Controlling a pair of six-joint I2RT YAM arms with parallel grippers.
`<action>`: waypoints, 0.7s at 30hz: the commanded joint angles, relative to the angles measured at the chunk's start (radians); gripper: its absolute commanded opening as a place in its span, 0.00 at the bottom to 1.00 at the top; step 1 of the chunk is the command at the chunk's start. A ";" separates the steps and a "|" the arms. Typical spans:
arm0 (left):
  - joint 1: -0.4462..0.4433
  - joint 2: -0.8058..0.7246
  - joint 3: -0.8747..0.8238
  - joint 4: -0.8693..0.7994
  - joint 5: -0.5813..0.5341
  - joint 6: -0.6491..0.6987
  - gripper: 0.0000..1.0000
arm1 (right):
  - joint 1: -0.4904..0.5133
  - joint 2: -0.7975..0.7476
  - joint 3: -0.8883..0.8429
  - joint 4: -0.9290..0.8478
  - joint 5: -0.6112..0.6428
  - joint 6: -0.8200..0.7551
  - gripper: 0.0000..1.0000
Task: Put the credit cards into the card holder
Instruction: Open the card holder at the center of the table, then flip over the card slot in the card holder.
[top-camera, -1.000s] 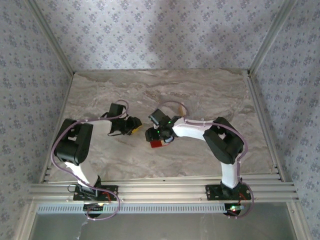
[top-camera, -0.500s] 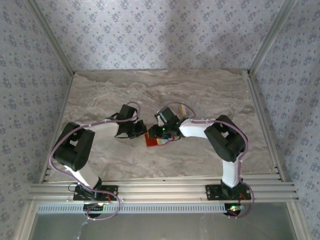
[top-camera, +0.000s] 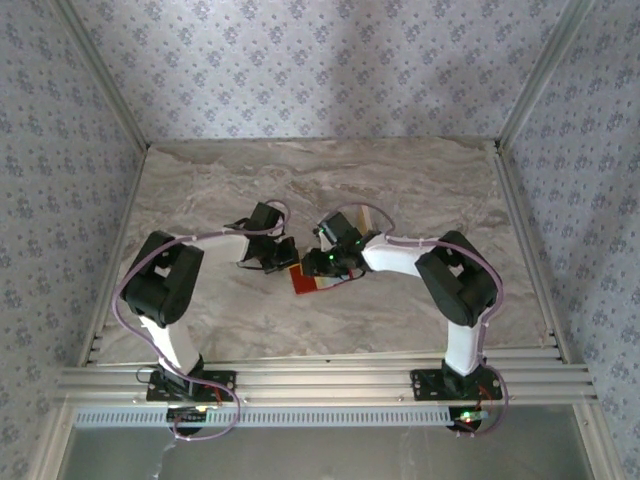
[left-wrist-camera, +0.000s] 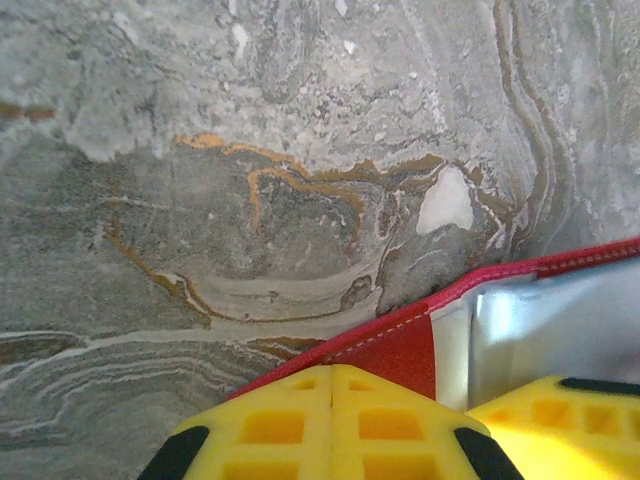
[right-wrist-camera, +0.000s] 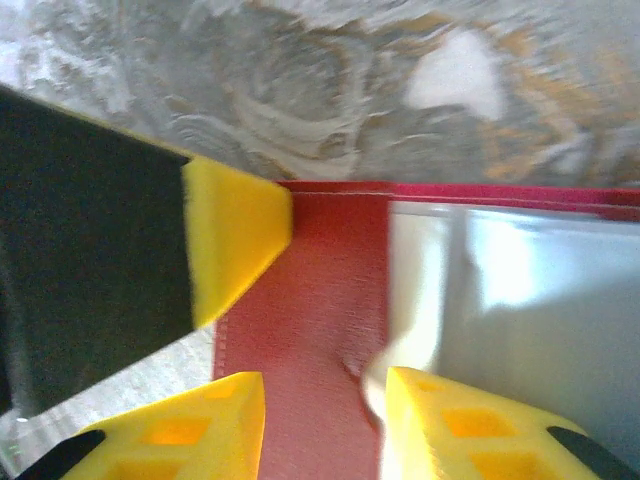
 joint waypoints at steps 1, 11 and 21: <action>-0.001 0.032 0.016 -0.108 -0.084 0.042 0.04 | -0.038 -0.041 0.066 -0.208 0.111 -0.102 0.40; 0.000 0.046 0.024 -0.115 -0.085 0.050 0.04 | -0.048 0.019 0.196 -0.358 0.269 -0.209 0.39; 0.000 0.050 0.026 -0.114 -0.079 0.050 0.04 | -0.009 0.092 0.240 -0.393 0.390 -0.219 0.37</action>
